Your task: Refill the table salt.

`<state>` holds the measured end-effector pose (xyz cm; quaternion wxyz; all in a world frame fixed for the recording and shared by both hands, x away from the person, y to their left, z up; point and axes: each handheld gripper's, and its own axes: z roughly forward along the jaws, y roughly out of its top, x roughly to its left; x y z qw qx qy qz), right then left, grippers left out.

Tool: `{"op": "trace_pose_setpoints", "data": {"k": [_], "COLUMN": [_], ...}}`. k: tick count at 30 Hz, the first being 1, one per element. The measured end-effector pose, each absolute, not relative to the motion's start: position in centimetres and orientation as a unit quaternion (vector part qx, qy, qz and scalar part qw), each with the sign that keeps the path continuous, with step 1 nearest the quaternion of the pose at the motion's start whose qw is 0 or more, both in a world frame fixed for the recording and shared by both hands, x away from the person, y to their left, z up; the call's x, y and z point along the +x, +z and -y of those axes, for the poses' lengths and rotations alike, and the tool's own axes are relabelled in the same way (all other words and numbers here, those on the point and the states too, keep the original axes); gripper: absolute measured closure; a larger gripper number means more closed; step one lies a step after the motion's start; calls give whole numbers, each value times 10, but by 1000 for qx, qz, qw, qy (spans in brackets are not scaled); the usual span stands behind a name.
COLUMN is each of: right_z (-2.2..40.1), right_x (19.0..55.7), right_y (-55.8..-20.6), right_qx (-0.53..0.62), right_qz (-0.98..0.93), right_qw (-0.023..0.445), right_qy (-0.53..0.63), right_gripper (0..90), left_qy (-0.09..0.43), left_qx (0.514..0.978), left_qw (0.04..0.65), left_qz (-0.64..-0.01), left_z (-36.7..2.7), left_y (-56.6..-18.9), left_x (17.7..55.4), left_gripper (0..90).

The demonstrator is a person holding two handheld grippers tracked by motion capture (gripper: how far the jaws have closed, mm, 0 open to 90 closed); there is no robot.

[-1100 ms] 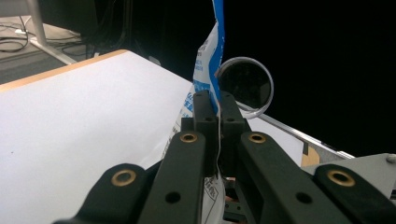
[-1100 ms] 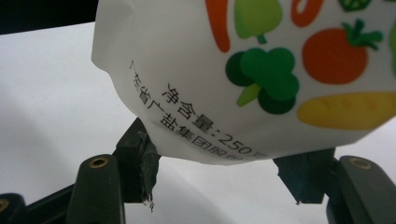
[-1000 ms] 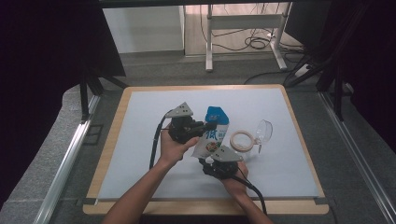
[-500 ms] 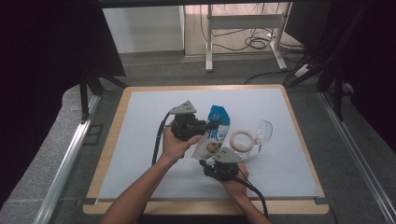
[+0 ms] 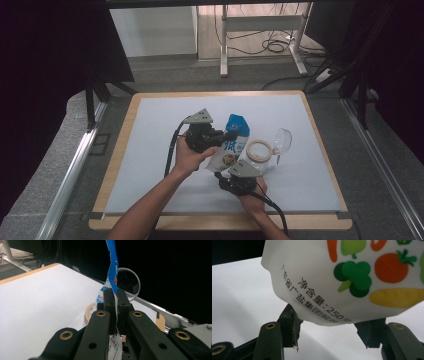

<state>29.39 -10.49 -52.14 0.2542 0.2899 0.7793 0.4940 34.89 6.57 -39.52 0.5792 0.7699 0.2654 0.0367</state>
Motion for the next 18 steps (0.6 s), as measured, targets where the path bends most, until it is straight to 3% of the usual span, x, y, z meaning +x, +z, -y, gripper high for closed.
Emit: {"op": "trace_pose_setpoints", "data": {"k": [7, 10, 18], "right_z": [110, 113, 114], "right_x": [288, 285, 284], "right_y": [-522, -524, -525], "right_qx": [296, 300, 306], "right_qz": [-777, -772, -771], "right_qw": [247, 250, 254], "right_qy": [498, 502, 498], "right_gripper": [431, 500, 486], "left_qy": [18, -4, -6], "left_qx": [780, 787, 790], "left_qw": [570, 563, 561], "left_qz": [-258, -254, -247], "left_z": [-60, -56, -50], "left_y": [-395, -397, -399], "left_x": [354, 359, 359], "left_gripper": [900, 900, 900]}}
